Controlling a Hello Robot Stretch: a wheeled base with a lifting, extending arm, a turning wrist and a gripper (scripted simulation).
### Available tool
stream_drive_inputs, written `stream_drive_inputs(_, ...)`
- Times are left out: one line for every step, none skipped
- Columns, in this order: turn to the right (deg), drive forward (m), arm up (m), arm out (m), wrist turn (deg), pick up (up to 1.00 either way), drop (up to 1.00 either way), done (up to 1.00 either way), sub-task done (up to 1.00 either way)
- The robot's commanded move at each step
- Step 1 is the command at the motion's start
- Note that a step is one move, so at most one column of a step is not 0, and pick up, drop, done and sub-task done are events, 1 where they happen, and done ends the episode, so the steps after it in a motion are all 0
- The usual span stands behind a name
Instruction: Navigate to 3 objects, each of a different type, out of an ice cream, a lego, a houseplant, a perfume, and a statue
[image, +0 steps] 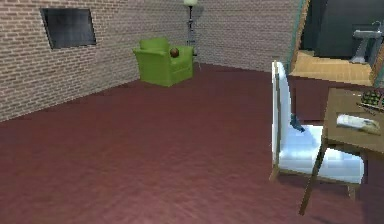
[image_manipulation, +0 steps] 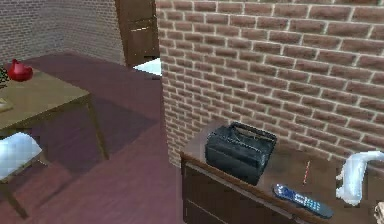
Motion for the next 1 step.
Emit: stream_drive_inputs(0.0, 1.0, 0.0, 0.0, 0.0, 0.0, 0.0, 0.0, 0.0)
